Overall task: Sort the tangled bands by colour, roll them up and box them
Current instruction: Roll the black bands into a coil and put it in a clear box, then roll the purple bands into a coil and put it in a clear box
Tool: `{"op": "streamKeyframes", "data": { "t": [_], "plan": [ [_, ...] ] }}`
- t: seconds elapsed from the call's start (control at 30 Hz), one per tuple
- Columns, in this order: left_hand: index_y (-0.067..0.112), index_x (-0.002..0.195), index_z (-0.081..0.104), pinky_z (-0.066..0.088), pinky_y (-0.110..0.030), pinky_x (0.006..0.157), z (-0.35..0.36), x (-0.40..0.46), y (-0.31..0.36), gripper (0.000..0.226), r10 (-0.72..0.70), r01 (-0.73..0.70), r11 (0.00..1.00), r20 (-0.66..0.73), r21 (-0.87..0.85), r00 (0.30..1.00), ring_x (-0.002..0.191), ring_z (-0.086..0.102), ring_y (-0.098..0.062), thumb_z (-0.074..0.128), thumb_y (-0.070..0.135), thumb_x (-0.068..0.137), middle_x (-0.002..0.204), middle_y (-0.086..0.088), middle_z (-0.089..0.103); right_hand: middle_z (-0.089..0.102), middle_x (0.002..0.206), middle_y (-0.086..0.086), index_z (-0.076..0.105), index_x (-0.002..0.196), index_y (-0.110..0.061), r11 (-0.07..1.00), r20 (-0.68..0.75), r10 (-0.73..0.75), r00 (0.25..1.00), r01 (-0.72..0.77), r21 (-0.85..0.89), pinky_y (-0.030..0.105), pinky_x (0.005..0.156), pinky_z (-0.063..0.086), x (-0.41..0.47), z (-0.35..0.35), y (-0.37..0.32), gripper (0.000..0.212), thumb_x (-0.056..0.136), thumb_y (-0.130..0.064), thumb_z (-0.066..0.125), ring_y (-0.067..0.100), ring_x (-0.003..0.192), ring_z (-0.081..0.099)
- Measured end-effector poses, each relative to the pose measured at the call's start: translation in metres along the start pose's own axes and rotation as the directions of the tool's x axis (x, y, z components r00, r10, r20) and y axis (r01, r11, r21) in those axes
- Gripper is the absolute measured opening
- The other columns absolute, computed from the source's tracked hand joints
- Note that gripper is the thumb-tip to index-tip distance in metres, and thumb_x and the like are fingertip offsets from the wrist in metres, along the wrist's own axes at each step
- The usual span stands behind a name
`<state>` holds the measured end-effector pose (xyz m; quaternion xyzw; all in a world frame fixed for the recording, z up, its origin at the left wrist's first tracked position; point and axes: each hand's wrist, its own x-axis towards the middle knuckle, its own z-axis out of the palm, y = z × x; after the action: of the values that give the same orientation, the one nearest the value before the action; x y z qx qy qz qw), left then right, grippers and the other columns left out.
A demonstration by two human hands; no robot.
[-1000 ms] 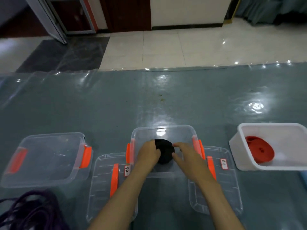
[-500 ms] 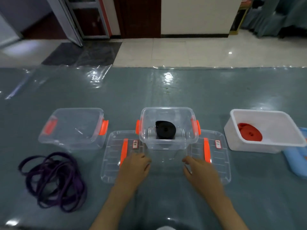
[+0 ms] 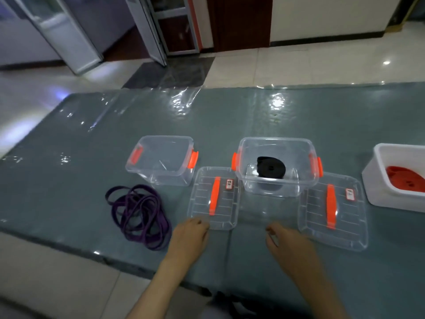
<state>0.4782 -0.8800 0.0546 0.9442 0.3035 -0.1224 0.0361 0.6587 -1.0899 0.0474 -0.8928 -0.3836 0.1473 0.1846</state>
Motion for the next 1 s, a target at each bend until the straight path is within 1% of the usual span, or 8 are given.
{"op": "streamKeyframes", "data": {
  "t": [0.23, 0.4, 0.5, 0.6, 0.7, 0.77, 0.83, 1.0],
  "plan": [
    [0.025, 0.127, 0.066, 0.049, -0.035, 0.088, 0.020, -0.013, -0.066, 0.030, -0.145, 0.149, 0.985, 0.044, -0.088, 0.988, 0.119, 0.059, -0.020, 0.045, 0.037, 0.108, 0.126, 0.005, 0.063, 0.078, 0.106, -0.001, 0.070, 0.114, -0.027, 0.998, 0.046, 0.009, 0.999, -0.012, 0.065, 0.036, 0.079, 0.055, 0.008, 0.034, -0.057, 0.019, 0.101, -0.036, 0.060, 0.026, 0.098, 0.072],
    [0.025, 0.133, 0.063, 0.050, -0.033, 0.093, 0.034, 0.002, -0.148, 0.031, -0.196, 0.191, 0.971, -0.018, -0.141, 0.981, 0.119, 0.056, -0.020, 0.042, 0.030, 0.110, 0.132, 0.003, 0.060, 0.077, 0.103, -0.001, 0.071, 0.110, -0.028, 0.989, 0.041, 0.048, 0.998, -0.053, 0.140, 0.039, 0.077, 0.057, 0.034, 0.075, -0.119, 0.013, 0.099, -0.032, 0.064, 0.028, 0.095, 0.073],
    [0.022, 0.151, 0.050, 0.045, -0.037, 0.108, 0.045, 0.016, -0.201, 0.044, -0.258, 0.247, 0.955, -0.052, -0.165, 0.965, 0.139, 0.046, -0.024, 0.048, 0.030, 0.109, 0.153, -0.002, 0.048, 0.077, 0.097, -0.002, 0.071, 0.105, -0.025, 0.986, 0.024, 0.086, 0.996, -0.088, 0.138, 0.041, 0.074, 0.058, 0.051, 0.105, -0.162, 0.009, 0.097, -0.027, 0.066, 0.027, 0.089, 0.073],
    [0.021, 0.161, 0.031, 0.040, -0.042, 0.117, 0.057, 0.025, -0.252, 0.063, -0.290, 0.293, 0.948, 0.048, -0.125, 0.956, 0.148, 0.037, -0.027, 0.053, 0.044, 0.106, 0.163, -0.006, 0.035, 0.078, 0.099, -0.004, 0.071, 0.107, -0.026, 0.979, 0.067, 0.134, 0.989, -0.142, 0.147, 0.041, 0.080, 0.058, 0.067, 0.139, -0.206, 0.012, 0.097, -0.027, 0.065, 0.024, 0.093, 0.073],
    [0.019, 0.155, 0.027, 0.048, -0.040, 0.106, 0.069, 0.032, -0.288, 0.066, -0.285, 0.309, 0.937, 0.153, -0.163, 0.946, 0.135, 0.048, -0.030, 0.061, 0.041, 0.103, 0.154, -0.011, 0.039, 0.078, 0.099, -0.003, 0.071, 0.108, -0.028, 0.980, 0.115, 0.138, 0.984, -0.152, 0.128, 0.037, 0.077, 0.055, 0.078, 0.168, -0.249, 0.012, 0.099, -0.025, 0.064, 0.025, 0.093, 0.073],
    [0.015, 0.147, 0.032, 0.054, -0.039, 0.091, 0.073, 0.035, -0.306, 0.053, -0.257, 0.307, 0.907, 0.199, -0.289, 0.946, 0.117, 0.061, -0.029, 0.061, 0.024, 0.103, 0.142, -0.012, 0.049, 0.078, 0.093, -0.004, 0.070, 0.105, -0.031, 0.978, 0.064, 0.141, 0.988, -0.149, 0.146, 0.034, 0.070, 0.051, 0.085, 0.183, -0.276, 0.011, 0.098, -0.023, 0.065, 0.024, 0.086, 0.073],
    [0.012, 0.140, 0.039, 0.056, -0.043, 0.087, 0.074, 0.039, -0.322, 0.039, -0.209, 0.279, 0.888, 0.219, -0.367, 0.953, 0.106, 0.066, -0.031, 0.055, 0.014, 0.104, 0.129, -0.013, 0.059, 0.077, 0.085, -0.007, 0.071, 0.102, -0.033, 0.965, 0.018, 0.151, 0.988, -0.151, 0.212, 0.030, 0.066, 0.050, 0.090, 0.195, -0.301, 0.012, 0.097, -0.023, 0.068, 0.018, 0.078, 0.072],
    [0.024, 0.105, 0.049, 0.051, -0.038, 0.069, 0.044, 0.047, -0.350, 0.014, -0.179, 0.200, 0.858, 0.090, -0.474, 0.980, 0.084, 0.069, -0.025, 0.060, 0.029, 0.097, 0.091, 0.001, 0.071, 0.075, 0.079, -0.006, 0.071, 0.100, -0.036, 0.904, 0.096, 0.185, 0.978, -0.207, 0.374, 0.042, 0.074, 0.059, 0.094, 0.216, -0.329, 0.012, 0.099, -0.025, 0.066, 0.011, 0.073, 0.071]
  ]
}}
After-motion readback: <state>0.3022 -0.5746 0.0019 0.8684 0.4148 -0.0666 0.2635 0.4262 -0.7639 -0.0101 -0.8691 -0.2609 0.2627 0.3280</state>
